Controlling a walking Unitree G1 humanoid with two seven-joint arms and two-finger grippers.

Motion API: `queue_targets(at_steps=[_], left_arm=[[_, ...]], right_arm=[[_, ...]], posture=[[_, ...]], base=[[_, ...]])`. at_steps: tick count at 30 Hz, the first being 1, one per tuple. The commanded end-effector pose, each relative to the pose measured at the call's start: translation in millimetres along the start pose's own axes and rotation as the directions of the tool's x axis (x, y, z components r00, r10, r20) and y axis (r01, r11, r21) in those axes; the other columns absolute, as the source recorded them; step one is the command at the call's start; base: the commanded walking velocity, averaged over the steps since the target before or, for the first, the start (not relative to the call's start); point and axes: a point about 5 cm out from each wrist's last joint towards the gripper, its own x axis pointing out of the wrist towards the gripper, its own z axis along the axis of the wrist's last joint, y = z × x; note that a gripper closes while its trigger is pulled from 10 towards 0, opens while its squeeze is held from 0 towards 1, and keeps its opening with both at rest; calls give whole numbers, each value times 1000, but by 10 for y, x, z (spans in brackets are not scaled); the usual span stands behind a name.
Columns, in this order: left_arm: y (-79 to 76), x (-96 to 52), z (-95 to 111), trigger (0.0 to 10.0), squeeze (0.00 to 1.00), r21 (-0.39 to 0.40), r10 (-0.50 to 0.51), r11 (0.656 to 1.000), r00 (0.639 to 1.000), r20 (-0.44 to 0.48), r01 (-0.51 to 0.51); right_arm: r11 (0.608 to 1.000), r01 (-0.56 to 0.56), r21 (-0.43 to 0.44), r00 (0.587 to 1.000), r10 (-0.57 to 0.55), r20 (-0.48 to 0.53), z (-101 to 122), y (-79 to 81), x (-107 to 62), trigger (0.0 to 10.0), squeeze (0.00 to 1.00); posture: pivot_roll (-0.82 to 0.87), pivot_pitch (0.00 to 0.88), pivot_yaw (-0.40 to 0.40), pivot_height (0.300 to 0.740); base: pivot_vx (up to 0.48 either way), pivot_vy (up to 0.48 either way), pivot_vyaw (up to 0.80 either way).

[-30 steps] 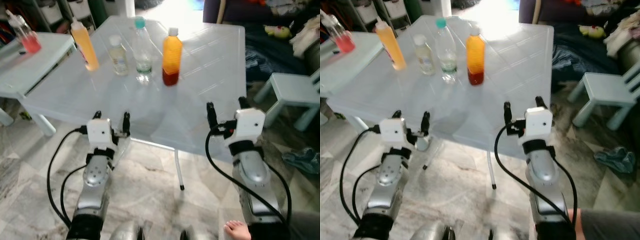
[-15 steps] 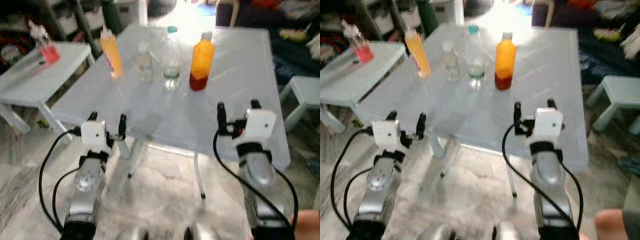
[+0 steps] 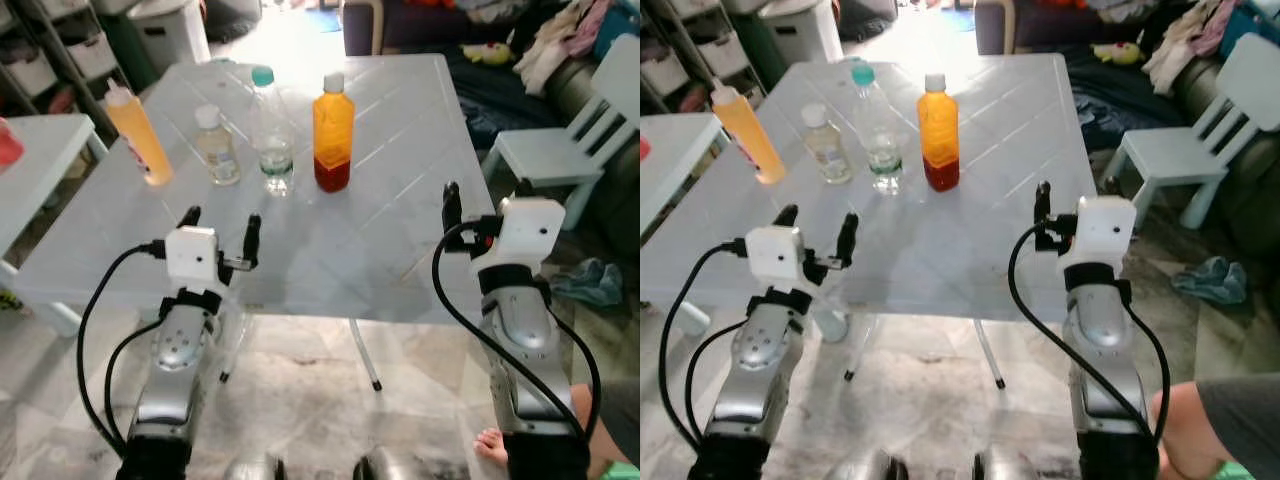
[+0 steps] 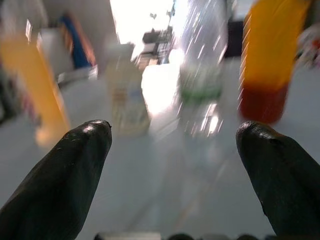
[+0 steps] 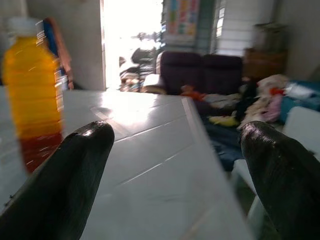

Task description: Restocking fridge

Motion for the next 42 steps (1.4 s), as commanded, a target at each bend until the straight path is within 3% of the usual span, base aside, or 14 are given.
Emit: queue_targets(at_steps=[1,9,15,20,28,42], left_arm=[[23,-12,-9,10000,0,4,17,1000,1000,-5,-17],[-17,14,66,10000,0,14,-16,1000,1000,16,16],[41,-17,67,10000,0,19,-2,1000,1000,15,2],[-43,-10,70,10000,0,1,-17,1000,1000,19,17],[-85,24,66,10000,0,-9,-30,999,999,20,30],[-85,22,47,10000,0,-2,-30,1000,999,16,30]], right_arm=[[1000,-31,-3,1000,31,6,26,59,21,10000,0],[993,-91,-74,995,94,41,81,182,116,10000,0],[995,-79,-57,997,79,6,-15,207,15,10000,0],[993,-94,-70,995,91,-50,-180,171,-134,10000,0],[994,-79,-73,997,77,-30,-150,171,-58,10000,0],[994,-95,-62,995,92,-48,-219,222,-109,10000,0]], posture=[[-3,109,45,740],[1,119,56,740],[14,93,71,740],[5,57,73,740],[-3,53,75,740],[-2,58,69,740]], base=[[0,0,0],[0,0,0],[41,0,577],[272,0,0],[273,0,0],[318,0,0]])
